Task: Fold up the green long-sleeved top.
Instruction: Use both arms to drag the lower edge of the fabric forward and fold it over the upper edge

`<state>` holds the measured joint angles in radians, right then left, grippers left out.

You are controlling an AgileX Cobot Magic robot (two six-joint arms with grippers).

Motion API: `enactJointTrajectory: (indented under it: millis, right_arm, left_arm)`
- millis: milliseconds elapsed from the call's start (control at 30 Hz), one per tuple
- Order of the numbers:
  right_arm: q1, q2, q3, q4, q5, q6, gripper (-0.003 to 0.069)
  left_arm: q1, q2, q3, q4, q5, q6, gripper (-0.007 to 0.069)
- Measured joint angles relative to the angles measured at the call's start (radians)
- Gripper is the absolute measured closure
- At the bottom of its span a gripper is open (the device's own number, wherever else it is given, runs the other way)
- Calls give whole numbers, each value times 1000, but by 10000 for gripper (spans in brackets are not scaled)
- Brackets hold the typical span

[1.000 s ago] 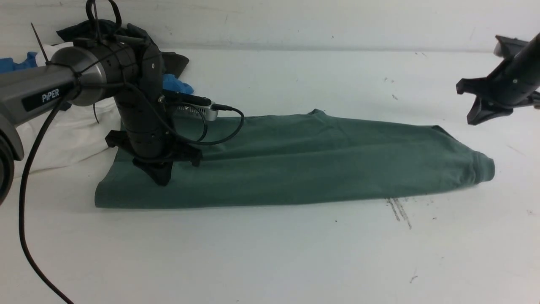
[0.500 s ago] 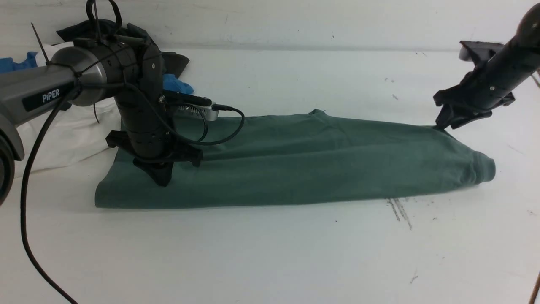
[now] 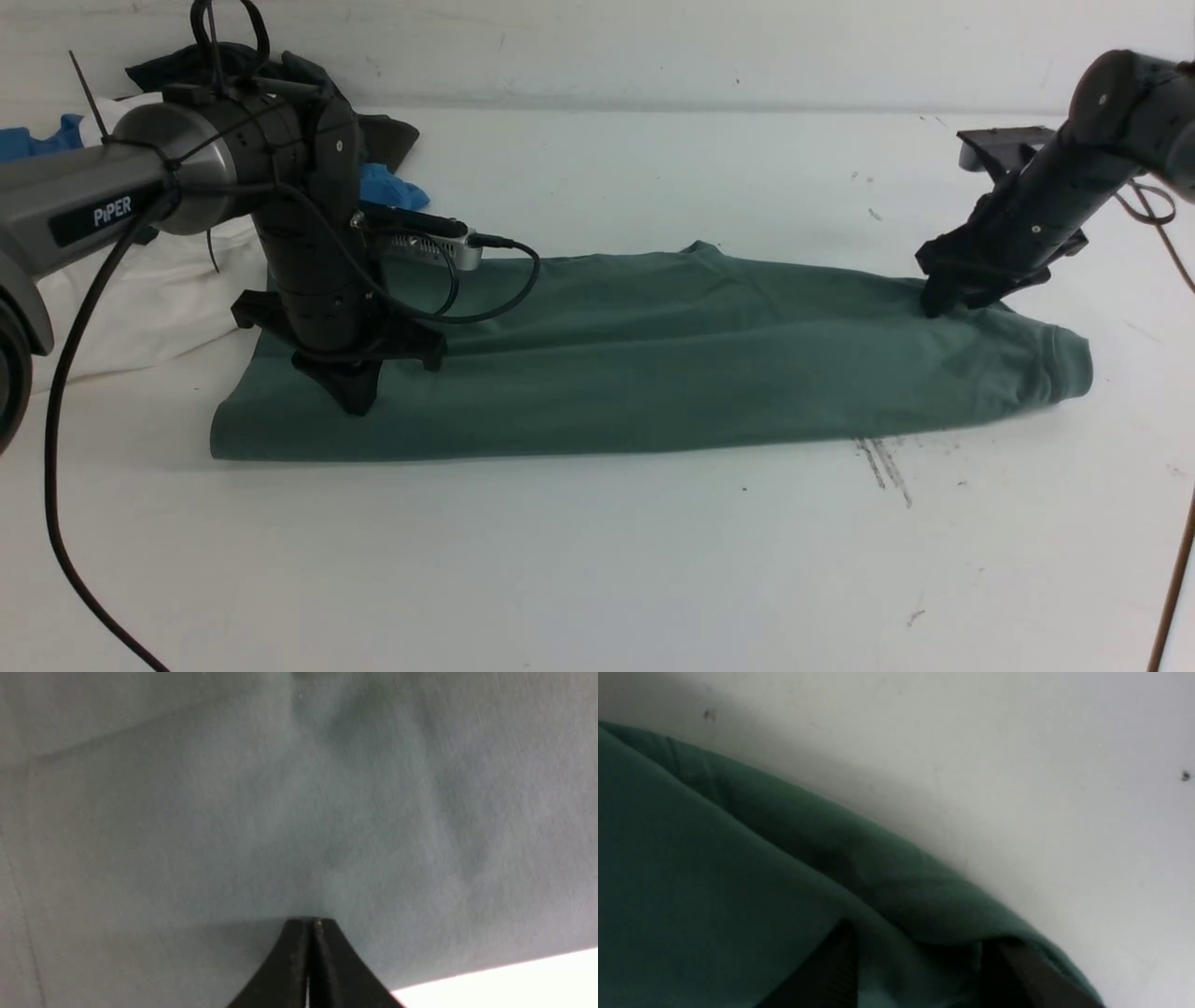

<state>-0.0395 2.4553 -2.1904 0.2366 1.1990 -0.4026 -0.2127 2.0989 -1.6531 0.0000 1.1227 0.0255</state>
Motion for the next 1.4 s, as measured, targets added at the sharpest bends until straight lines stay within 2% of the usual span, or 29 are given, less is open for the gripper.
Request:
enactJointTrajectory:
  millis: [100,167,200,233,300,600,900,1000,1100,1233,1267,1333,1400]
  right_arm:
    - [0,0,0,-8,4,4,456]
    - [0,0,-5,-9,23,4,589]
    - [0,0,-5,-9,23,4,589]
    - [0,-1,-16,-9,32,4,637]
    - [0,-5,-44,-10,42,4,659]
    - [1,-13,-172,-46,49,48,661]
    - [1,37,-186,-102,23,56,661]
    - [1,73,-186,-105,-21,57,655]
    - [1,102,-186,-106,-79,57,612]
    - [1,108,-186,-133,-167,67,460]
    - [1,108,-186,-133,-170,68,453]
    - [1,108,-186,-162,-180,107,366]
    - [1,108,-186,-193,-178,153,328]
  left_arm:
    - [0,0,0,0,1,0,629]
    - [0,0,0,0,1,0,629]
    - [0,0,0,0,1,0,629]
    - [0,0,0,0,1,0,629]
    - [0,0,0,0,1,0,629]
    - [0,0,0,0,1,0,629]
    - [0,0,0,0,3,0,629]
    - [0,0,0,0,6,0,629]
    - [0,0,0,0,15,0,629]
    - [0,0,0,8,30,0,629]
    - [0,0,0,8,30,0,629]
    - [0,-1,0,10,30,0,629]
    - [0,-1,0,11,31,0,629]
